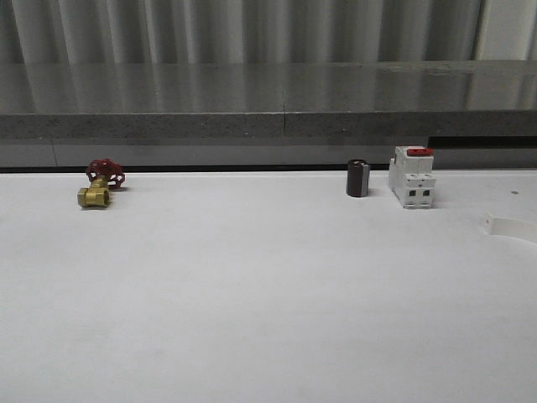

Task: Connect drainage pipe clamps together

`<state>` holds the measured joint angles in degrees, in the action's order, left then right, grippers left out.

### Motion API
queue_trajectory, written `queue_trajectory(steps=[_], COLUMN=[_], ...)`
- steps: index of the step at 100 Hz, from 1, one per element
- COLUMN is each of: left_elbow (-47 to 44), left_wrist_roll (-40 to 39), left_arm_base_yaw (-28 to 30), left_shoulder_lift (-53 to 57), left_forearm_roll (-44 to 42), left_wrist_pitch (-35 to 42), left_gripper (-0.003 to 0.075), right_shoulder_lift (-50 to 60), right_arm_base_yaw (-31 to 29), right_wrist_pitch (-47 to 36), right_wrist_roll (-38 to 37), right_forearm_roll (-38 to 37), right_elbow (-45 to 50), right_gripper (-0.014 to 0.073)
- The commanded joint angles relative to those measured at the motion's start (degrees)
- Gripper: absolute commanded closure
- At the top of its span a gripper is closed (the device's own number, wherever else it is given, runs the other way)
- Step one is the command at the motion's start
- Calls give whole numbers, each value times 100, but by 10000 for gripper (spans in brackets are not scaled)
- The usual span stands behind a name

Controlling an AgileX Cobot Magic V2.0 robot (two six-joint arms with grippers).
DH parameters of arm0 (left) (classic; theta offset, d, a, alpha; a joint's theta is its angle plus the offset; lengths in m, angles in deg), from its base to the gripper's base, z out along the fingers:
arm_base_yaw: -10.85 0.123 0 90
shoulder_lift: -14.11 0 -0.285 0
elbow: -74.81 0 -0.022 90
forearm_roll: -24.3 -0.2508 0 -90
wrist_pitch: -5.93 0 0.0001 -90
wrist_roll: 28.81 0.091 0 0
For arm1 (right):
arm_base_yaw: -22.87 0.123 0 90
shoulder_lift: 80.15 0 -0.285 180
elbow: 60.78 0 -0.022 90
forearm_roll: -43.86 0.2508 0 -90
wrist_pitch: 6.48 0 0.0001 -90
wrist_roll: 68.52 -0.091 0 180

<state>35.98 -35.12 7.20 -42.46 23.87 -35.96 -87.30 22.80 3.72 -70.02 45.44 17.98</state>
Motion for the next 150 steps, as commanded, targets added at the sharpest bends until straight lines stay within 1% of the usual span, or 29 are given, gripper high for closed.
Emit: queue_trajectory(steps=[1, 17, 32, 46, 64, 78, 109, 150], left_elbow=[362, 984, 1657, 2245, 2862, 3232, 3943, 4167], left_wrist_roll=[-52, -29, 386, 749, 1123, 1469, 1739, 1908], left_arm_base_yaw=[74, 579, 1088, 1365, 1617, 1672, 1672, 1672], left_shoulder_lift=[-318, -1381, -2423, -3420, -4375, -4943, -5852, -6389], left_forearm_roll=[0, -12, 43, 43, 43, 43, 43, 43], left_wrist_pitch=[237, 143, 116, 130, 84, 103, 71, 230], left_gripper=[111, 111, 111, 111, 111, 111, 111, 111], right_shoulder_lift=[106, 106, 106, 106, 106, 106, 106, 106], right_arm_base_yaw=[2, 2, 2, 2, 2, 2, 2, 2], right_wrist_pitch=[-452, -452, -452, -452, -452, -452, -452, -452], right_wrist_roll=[40, 40, 40, 40, 40, 40, 40, 40], right_forearm_roll=[7, 7, 7, 7, 7, 7, 7, 7], right_elbow=[-85, -85, -85, -85, -85, -85, -85, -85], right_gripper=[661, 661, 661, 661, 661, 661, 661, 661])
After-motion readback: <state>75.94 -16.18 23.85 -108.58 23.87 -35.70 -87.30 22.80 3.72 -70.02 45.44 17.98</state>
